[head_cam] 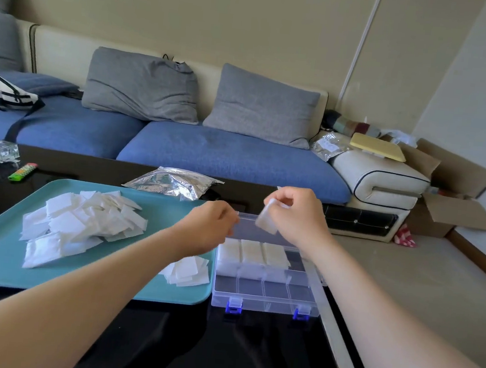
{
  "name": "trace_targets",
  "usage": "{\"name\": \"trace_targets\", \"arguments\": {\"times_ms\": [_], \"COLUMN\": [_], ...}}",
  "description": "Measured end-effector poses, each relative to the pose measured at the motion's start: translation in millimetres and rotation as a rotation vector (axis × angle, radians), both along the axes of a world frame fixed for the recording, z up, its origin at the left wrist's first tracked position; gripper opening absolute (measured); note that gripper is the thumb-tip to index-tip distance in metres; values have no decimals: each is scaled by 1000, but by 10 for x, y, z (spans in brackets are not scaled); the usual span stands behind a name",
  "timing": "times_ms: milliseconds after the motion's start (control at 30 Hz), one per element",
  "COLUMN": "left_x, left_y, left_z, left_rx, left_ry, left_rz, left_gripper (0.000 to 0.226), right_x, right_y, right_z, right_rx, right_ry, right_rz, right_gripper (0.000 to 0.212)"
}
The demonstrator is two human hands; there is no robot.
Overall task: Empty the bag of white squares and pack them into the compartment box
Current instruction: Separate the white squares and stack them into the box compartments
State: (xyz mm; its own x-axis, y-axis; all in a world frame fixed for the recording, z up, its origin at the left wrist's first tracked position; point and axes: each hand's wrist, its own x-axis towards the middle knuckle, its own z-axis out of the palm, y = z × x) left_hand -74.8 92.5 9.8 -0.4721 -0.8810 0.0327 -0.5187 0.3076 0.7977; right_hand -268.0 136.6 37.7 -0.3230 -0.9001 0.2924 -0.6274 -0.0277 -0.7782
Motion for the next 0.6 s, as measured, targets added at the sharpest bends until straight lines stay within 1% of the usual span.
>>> {"name": "trace_targets", "arguments": {"times_ms": [33,67,133,200,300,400,500,600], "left_x": [-12,-16,-65,-143,-284,-383,-432,-434], "left_y": [-2,-3,2,51,126,163,162,127], "left_z": [-49,-100,-213,-287,-356,-422,-474,-512], "left_rx": [-154,-276,-445,-572,-690,-807,-869,-893], "left_ry": [-81,-160,-292,-393,-502,-631,-621,-574], "left_rz": [-18,-67,-203,-311,-426,-476,-481,-460], "left_gripper": [26,26,29,31,41,52,52,49], "right_x": [-85,-170,-334,-437,-507,-528,-541,-544], "right_y": [11,11,14,18,49,47,31,32], "right_z": [-15,-35,-86,-134,-171,-225,-267,-291], "right_rx": [41,91,188,276,400,467,542,640], "right_ry": [66,119,227,323,378,430,477,560], "right_rz": [-35,-67,-126,-145,-90,-39,4,90], "right_gripper": [22,24,23,21,22,19,18,25]}}
